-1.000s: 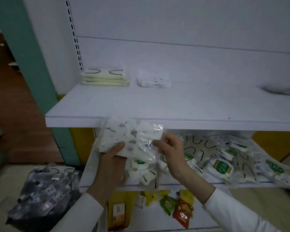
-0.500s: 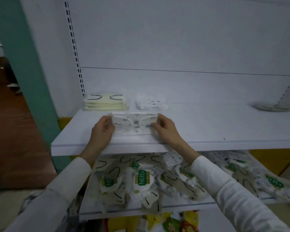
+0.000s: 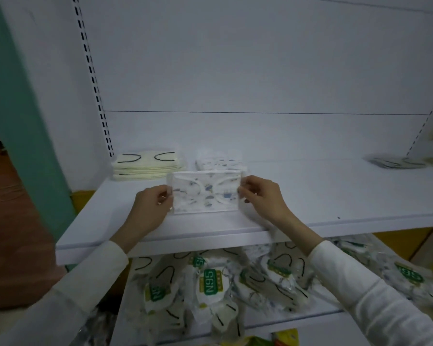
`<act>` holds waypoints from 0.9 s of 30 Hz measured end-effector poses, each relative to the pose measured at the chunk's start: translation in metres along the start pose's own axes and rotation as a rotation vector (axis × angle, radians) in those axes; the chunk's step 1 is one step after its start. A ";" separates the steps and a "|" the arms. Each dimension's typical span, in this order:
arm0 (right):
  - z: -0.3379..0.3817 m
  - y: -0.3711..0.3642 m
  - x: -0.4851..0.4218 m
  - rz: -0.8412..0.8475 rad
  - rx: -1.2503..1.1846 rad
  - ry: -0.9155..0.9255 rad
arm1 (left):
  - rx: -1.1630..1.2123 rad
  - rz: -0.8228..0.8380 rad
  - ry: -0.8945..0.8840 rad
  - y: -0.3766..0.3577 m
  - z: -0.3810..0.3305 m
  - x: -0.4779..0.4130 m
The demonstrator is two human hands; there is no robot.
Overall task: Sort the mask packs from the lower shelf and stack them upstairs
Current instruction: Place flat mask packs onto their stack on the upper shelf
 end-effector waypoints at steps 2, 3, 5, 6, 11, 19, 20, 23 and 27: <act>-0.010 0.018 -0.010 -0.073 -0.033 -0.063 | 0.074 -0.030 0.017 -0.010 -0.011 -0.014; -0.016 0.026 -0.018 -0.100 -0.049 -0.103 | 0.103 -0.044 0.030 -0.017 -0.016 -0.022; -0.030 0.039 -0.039 -0.140 -0.066 -0.170 | 0.152 -0.061 0.054 -0.036 -0.025 -0.042; -0.035 0.045 -0.053 -0.162 -0.077 -0.198 | 0.174 -0.067 0.064 -0.046 -0.030 -0.052; -0.065 0.040 -0.129 -0.214 -0.105 -0.302 | 0.087 -0.160 0.079 -0.088 -0.040 -0.108; -0.116 -0.022 -0.199 -0.075 0.133 -0.301 | -0.183 -0.168 0.066 -0.134 -0.013 -0.156; -0.119 -0.027 -0.201 -0.046 0.168 -0.293 | -0.197 -0.145 0.087 -0.139 -0.007 -0.158; -0.128 -0.038 -0.204 0.017 0.220 -0.284 | -0.228 -0.087 0.145 -0.152 0.003 -0.159; -0.136 -0.044 -0.207 0.052 0.238 -0.257 | -0.276 -0.041 0.144 -0.159 0.006 -0.158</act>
Point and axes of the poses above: each hand's wrist, its own x-axis away from the middle knuckle, its own y-axis out of the back of the hand, z = x × y, the point moved 9 cm from there along -x, towards the middle knuckle, and after that the axes turned 14 degrees about -z, right-handed, at the moved point
